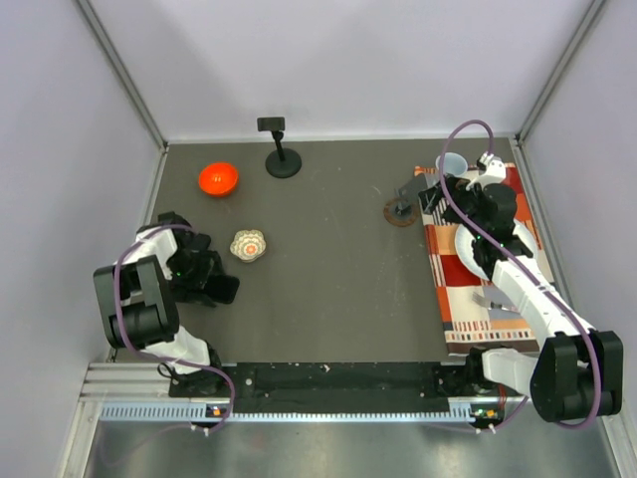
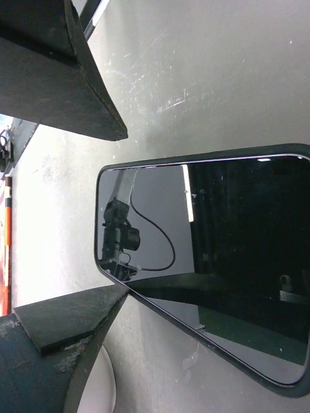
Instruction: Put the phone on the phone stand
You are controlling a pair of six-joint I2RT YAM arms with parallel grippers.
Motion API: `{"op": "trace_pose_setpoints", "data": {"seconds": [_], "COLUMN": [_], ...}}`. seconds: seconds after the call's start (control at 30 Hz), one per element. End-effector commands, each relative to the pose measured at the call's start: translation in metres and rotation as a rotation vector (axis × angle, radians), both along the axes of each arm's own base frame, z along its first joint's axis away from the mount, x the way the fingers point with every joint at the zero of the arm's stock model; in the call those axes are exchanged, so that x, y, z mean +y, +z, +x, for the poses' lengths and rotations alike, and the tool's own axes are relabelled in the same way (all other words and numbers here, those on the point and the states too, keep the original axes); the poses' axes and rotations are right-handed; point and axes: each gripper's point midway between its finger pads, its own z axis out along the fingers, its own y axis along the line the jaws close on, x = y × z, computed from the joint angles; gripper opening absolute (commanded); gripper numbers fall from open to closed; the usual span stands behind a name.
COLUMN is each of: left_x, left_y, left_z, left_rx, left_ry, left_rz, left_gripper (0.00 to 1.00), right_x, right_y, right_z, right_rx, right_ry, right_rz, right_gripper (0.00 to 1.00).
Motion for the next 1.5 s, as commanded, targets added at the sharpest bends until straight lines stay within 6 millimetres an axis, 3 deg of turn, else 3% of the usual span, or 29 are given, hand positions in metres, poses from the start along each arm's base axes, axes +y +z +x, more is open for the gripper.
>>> {"op": "trace_pose_setpoints", "data": {"seconds": [0.0,0.23,0.57,1.47], "left_x": [0.008,0.030,0.037,0.038], "left_y": [-0.002,0.011,0.020,-0.005], "left_z": [0.008,0.007,0.021,0.007], "left_rx": [-0.043,-0.051,-0.074,0.037], "left_ry": [0.045,0.061,0.087,0.125], "left_rz": [0.013,0.088,0.069,0.068], "left_gripper": [0.99,0.99,0.99,0.99], "right_x": [-0.002,-0.002,-0.002,-0.004], "right_y": [0.015,0.016,0.016,0.013], "right_z": [0.003,0.003,0.004,0.004], "right_rx": [-0.065,-0.069,-0.070,-0.069], "right_ry": [0.003,0.004,0.005,0.007], "right_rz": [0.009,0.011,0.015,0.026], "right_gripper": [0.98,0.98,0.98,0.98]}}
